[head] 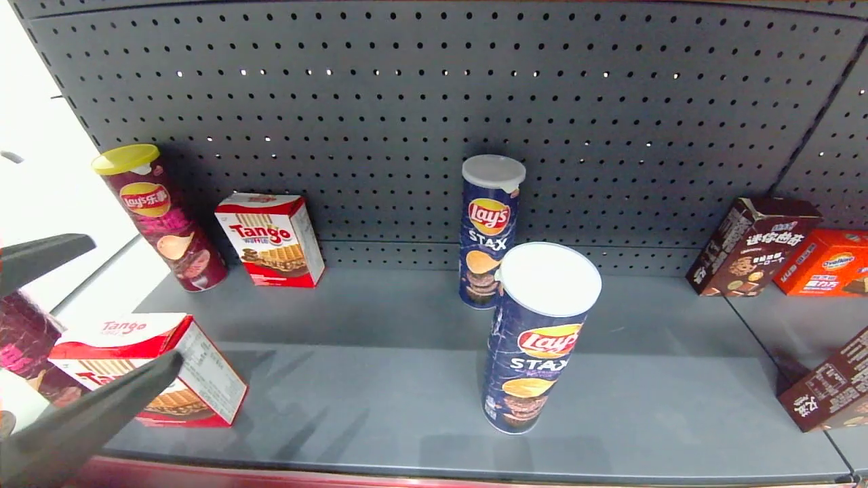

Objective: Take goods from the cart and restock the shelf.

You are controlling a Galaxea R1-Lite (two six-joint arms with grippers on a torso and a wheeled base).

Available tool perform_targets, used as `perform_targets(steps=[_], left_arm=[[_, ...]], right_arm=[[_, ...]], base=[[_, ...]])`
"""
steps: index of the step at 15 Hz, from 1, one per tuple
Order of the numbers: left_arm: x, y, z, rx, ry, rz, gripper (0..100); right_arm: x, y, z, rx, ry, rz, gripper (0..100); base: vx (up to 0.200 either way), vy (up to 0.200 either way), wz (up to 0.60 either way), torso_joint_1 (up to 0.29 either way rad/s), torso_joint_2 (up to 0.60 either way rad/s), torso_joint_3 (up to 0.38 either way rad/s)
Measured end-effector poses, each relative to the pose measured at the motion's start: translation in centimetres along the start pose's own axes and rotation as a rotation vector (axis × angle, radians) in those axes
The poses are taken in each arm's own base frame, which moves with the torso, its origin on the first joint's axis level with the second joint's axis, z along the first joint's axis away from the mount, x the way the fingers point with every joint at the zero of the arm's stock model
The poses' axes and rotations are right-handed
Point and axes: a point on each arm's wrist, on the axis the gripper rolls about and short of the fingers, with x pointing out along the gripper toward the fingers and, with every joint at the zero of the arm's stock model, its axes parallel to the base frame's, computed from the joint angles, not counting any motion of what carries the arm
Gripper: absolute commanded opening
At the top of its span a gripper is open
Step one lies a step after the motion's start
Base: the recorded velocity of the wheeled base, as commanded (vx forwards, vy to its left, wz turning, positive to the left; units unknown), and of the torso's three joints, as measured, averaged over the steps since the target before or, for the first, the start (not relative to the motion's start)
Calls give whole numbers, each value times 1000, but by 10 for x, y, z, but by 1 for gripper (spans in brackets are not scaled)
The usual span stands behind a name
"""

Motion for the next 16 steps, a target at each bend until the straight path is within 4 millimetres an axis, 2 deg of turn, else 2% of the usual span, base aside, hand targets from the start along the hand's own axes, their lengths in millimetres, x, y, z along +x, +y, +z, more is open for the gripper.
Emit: perform_targets(steps=[3, 6, 8, 11, 13, 16], left_arm=[[-61, -7, -20, 3, -5, 71, 100], [-91, -24, -61, 4, 44, 244, 100], [-99, -37, -97, -2, 102, 318, 100], [-103, -49, -138, -16, 165, 348, 100], [-104, -53, -151, -35, 219, 378, 100], [-105, -56, -155, -49, 233, 460, 100]], right_arm=[[0, 0, 0, 0, 0, 0, 100], [0, 0, 0, 0, 0, -1, 100], [0, 0, 0, 0, 0, 0, 100], [0, 0, 0, 0, 0, 0, 100], [0, 0, 0, 0, 0, 0, 100], [0, 0, 0, -1, 0, 0, 100]], base=[[0, 0, 0, 0, 0, 0], [0, 0, 0, 0, 0, 0], [0, 0, 0, 0, 0, 0], [0, 0, 0, 0, 0, 0], [0, 0, 0, 0, 0, 0], [0, 0, 0, 0, 0, 0]])
